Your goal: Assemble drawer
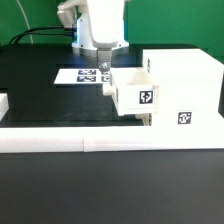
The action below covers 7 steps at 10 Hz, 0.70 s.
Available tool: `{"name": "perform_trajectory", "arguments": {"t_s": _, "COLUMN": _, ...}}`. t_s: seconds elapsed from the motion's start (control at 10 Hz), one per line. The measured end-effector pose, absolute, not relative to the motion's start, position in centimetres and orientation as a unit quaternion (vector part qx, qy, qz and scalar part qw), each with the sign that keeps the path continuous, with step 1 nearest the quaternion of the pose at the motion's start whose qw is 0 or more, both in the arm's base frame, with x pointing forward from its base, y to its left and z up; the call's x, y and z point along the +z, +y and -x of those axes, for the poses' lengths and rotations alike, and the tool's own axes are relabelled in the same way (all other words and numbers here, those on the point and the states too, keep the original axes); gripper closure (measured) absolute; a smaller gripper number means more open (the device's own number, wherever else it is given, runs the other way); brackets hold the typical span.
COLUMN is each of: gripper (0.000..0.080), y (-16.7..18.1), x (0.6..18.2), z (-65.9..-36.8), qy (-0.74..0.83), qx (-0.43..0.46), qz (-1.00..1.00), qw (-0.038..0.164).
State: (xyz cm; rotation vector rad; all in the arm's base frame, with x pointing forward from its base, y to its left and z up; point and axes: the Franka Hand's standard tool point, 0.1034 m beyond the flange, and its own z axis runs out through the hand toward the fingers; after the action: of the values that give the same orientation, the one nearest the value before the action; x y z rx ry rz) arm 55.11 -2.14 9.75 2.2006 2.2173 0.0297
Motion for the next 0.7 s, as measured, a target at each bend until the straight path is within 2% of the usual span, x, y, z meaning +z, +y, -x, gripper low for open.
{"name": "perform_trajectory", "arguments": {"t_s": 0.1, "gripper": 0.015, "y": -2.3, "x": 9.7, "z": -55.1, "qy": 0.711, "qx": 0.01, "qz": -0.703, "qw": 0.007}}
{"name": "perform_trajectory", "arguments": {"t_s": 0.2, "gripper": 0.015, "y": -3.3, "x": 9.4, "z": -54.9, "qy": 0.718, "qx": 0.025, "qz": -0.695, "qw": -0.01}}
{"name": "perform_trajectory", "arguments": {"t_s": 0.4, "gripper": 0.015, "y": -5.1, "x": 7.4, "z": -54.4, "qy": 0.719, "qx": 0.039, "qz": -0.693, "qw": -0.038}}
{"name": "perform_trajectory", "arguments": {"t_s": 0.6, "gripper": 0.015, "y": -5.7, "x": 6.2, "z": -54.5, "qy": 0.715, "qx": 0.058, "qz": -0.693, "qw": -0.073}}
{"name": "perform_trajectory", "arguments": {"t_s": 0.7, "gripper": 0.015, "y": -4.9, "x": 5.9, "z": -54.9, "qy": 0.714, "qx": 0.061, "qz": -0.693, "qw": -0.077}}
